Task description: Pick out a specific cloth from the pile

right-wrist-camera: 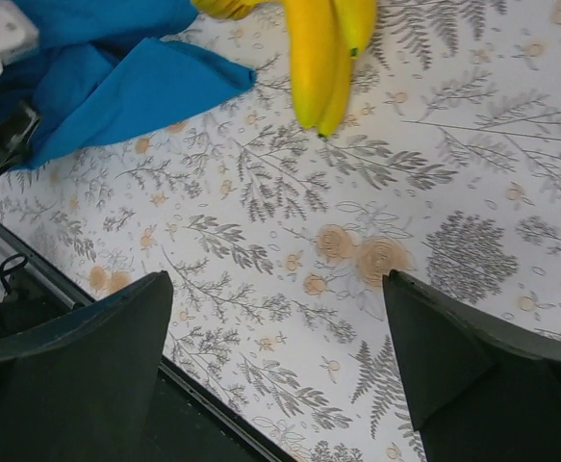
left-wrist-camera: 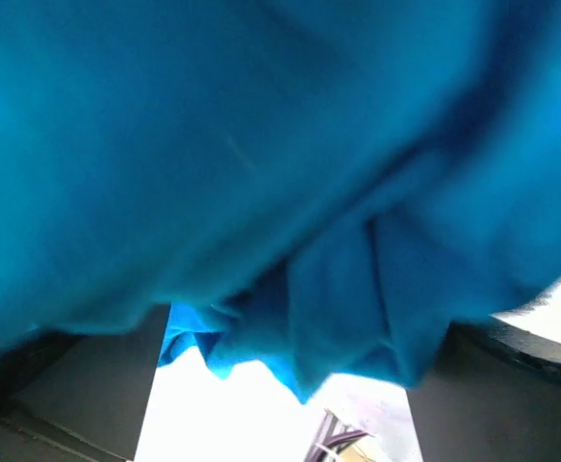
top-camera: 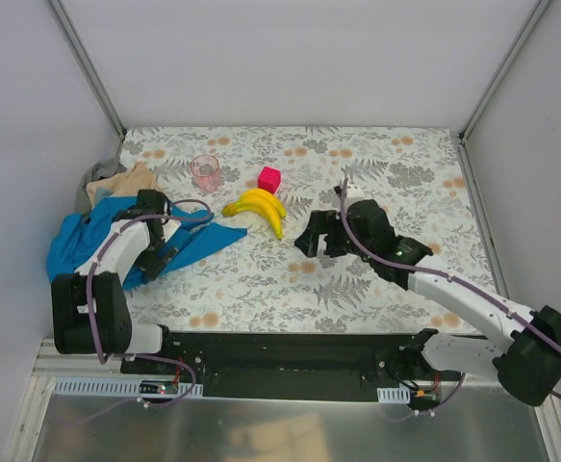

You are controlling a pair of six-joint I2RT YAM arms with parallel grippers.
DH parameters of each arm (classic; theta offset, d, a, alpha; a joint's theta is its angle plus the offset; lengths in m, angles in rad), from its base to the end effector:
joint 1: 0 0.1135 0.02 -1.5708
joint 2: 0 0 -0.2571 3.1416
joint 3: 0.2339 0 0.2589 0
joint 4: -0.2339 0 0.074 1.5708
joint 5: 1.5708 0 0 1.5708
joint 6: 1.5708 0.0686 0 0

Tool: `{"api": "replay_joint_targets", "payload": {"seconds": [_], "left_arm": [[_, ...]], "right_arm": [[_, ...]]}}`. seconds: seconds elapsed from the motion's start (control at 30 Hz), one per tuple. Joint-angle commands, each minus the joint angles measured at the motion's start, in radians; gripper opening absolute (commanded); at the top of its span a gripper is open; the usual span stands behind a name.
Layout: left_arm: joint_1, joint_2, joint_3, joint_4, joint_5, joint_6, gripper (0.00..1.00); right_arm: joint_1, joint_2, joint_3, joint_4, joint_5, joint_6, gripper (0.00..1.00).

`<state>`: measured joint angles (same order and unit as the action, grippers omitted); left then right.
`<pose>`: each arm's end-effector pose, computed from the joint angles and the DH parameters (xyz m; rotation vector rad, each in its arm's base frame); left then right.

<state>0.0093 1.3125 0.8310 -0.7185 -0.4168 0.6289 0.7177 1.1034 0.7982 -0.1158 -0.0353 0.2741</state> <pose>0.2546 0.0301 0.1712 0.7560 2.7298 0.7348 0.2188 0.1942 0.2663 -0.4750 1.9997 0.6655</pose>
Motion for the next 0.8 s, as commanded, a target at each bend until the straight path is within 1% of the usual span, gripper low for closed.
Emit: {"api": "replay_joint_targets", "payload": {"seconds": [0.0,0.03,0.13,0.23,0.3,0.47,0.53,0.6,0.63,0.7,0.77], "left_arm": [[0.096,0.121,0.077,0.132,-0.08,0.032,0.9],[0.112,0.148,0.098,0.136,-0.074,0.035,0.76],[0.129,0.159,0.147,0.134,-0.086,0.046,0.0],[0.13,0.081,0.23,0.134,-0.051,0.078,0.0],[0.132,0.041,0.333,0.134,-0.057,0.097,0.0],[0.133,0.03,0.733,0.137,-0.065,0.089,0.0],[0.133,0.045,0.857,0.158,-0.066,0.083,0.0],[0.133,0.065,0.911,0.255,-0.097,0.119,0.0],[0.136,0.082,0.91,0.333,-0.115,0.156,0.0],[0.142,0.141,0.912,0.43,-0.154,0.209,0.0],[0.164,0.217,0.922,0.433,-0.158,0.209,0.0]], "right_arm": [[0.09,0.096,0.113,0.019,-0.014,-0.029,0.99],[0.121,0.119,0.128,0.018,-0.012,-0.035,0.99],[0.169,0.173,0.168,0.013,-0.005,-0.039,0.99],[0.206,0.217,0.2,0.013,-0.002,-0.039,0.99],[0.227,0.248,0.228,0.013,0.0,-0.039,0.99],[0.285,0.335,0.314,-0.004,-0.003,-0.055,0.99],[0.313,0.364,0.351,-0.008,0.0,-0.065,0.99],[0.331,0.394,0.381,-0.008,0.0,-0.067,0.99],[0.342,0.41,0.395,-0.008,-0.003,-0.067,0.99],[0.356,0.446,0.427,-0.008,-0.003,-0.072,0.99],[0.371,0.484,0.466,-0.012,-0.006,-0.069,0.99]]}}
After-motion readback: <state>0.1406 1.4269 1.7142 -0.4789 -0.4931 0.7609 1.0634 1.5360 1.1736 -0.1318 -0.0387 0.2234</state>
